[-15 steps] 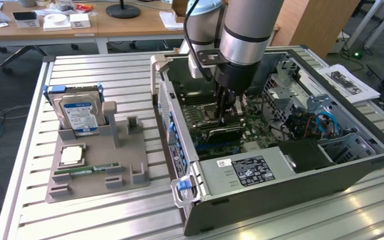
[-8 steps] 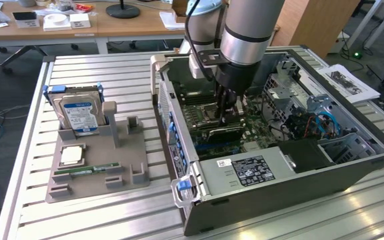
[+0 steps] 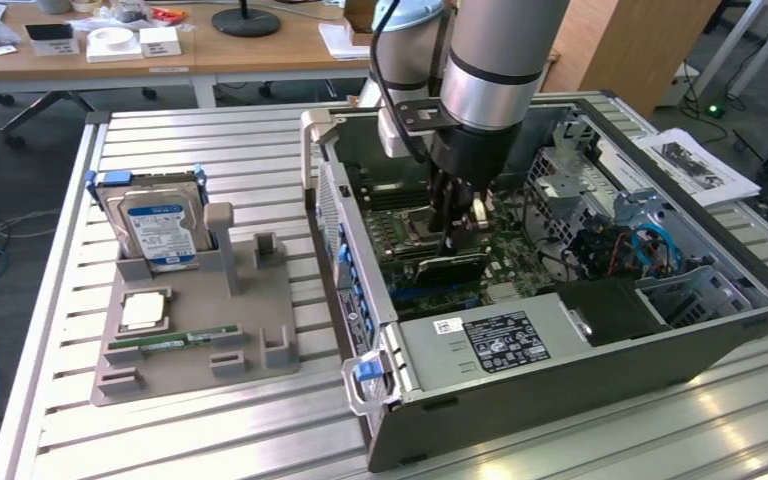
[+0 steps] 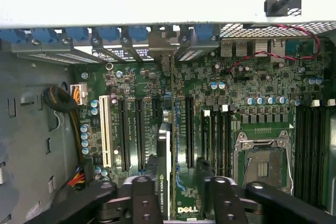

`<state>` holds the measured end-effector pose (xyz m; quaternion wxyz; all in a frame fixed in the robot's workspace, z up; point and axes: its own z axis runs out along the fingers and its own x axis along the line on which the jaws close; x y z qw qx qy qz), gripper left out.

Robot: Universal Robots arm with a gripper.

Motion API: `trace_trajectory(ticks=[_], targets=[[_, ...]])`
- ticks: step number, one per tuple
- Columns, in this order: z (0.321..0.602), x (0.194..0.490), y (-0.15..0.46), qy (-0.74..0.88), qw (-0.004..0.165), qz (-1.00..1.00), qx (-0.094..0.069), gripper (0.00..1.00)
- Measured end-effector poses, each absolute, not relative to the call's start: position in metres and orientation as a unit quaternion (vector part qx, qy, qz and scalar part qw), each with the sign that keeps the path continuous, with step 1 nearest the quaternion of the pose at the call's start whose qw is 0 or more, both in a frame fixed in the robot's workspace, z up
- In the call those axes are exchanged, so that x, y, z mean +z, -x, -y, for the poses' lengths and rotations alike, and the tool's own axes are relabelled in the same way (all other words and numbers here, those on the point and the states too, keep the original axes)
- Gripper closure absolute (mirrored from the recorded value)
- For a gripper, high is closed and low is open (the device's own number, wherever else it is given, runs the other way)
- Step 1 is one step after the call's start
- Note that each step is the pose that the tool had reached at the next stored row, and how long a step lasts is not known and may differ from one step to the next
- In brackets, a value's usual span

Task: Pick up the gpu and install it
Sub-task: 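Insert the gpu into the slot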

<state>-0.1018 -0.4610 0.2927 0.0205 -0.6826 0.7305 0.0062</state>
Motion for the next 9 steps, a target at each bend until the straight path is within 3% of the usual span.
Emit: trace_trajectory(ticks=[3, 4, 9], targets=[[0.461, 0.2927, 0.1017, 0.683, 0.021, -0.73, 0.006, 0.53], [0.461, 0.2927, 0.1018, 0.683, 0.021, -0.73, 0.006, 0.47], [0.4611, 0.2861, 0.1018, 0.683, 0.021, -0.73, 0.006, 0.47]])
